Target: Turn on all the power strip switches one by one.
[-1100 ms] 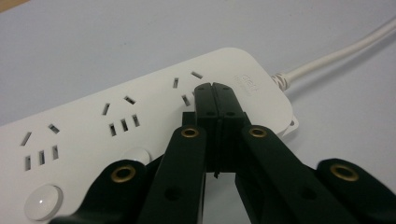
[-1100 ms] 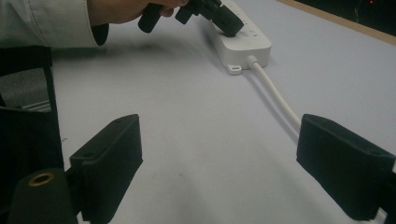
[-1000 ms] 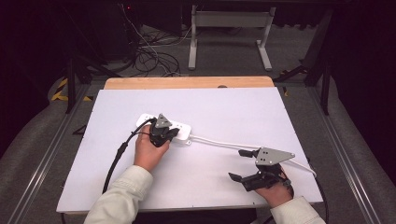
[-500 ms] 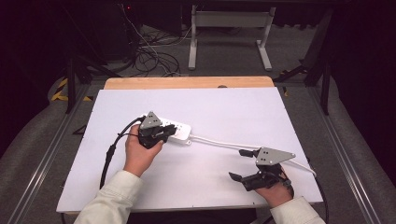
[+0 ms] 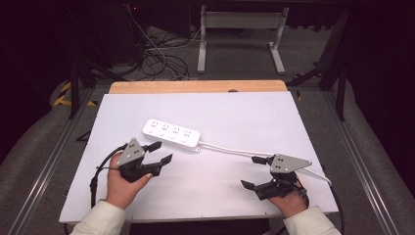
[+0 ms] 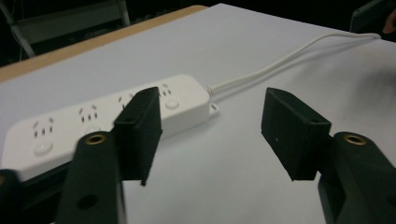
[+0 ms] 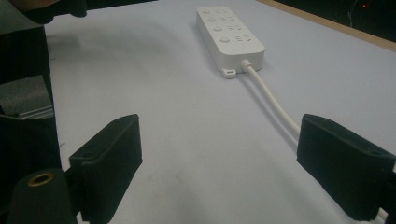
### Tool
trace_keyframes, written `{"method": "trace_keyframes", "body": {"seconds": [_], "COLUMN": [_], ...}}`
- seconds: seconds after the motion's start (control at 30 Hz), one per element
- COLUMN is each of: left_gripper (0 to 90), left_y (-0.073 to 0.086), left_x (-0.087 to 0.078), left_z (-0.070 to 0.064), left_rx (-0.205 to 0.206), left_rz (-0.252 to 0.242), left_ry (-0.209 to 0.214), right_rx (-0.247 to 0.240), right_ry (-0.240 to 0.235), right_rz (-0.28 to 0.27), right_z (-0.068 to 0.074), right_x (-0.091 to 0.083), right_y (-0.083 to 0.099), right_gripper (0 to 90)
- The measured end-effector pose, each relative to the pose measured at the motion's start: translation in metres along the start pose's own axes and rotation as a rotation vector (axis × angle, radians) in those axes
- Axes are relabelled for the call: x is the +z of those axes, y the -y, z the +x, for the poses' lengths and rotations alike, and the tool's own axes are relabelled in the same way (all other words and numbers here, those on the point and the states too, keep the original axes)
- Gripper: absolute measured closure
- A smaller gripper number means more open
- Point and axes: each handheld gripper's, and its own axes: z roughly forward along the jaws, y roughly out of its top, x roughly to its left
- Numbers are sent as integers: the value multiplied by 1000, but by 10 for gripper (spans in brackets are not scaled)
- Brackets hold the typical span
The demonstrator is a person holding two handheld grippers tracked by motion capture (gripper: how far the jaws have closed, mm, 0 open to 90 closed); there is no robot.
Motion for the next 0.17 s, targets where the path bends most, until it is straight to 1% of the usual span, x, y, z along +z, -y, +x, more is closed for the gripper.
{"method": "trace_keyframes", "body": {"seconds": [0.03,0.07,0.1,0.17], "left_gripper": [335,307,292,264], "left_y": [7,13,18,26], "left_x": [-6,-11,-16,-24], "left_z": [0,2,2,4], "left_rx": [-18,-22,-39,-56], "left_rz": [1,0,-5,-11], "left_ry": [1,-8,-7,-14], "right_rx": [1,0,-1,-2], "right_ry": [-2,-2,-2,-4], "right_rz": [-2,-2,-2,-4], "right_z": [0,1,1,1], "right_x": [0,0,0,1], "right_y": [0,0,0,-1], "right_gripper": [140,140,140,139]}}
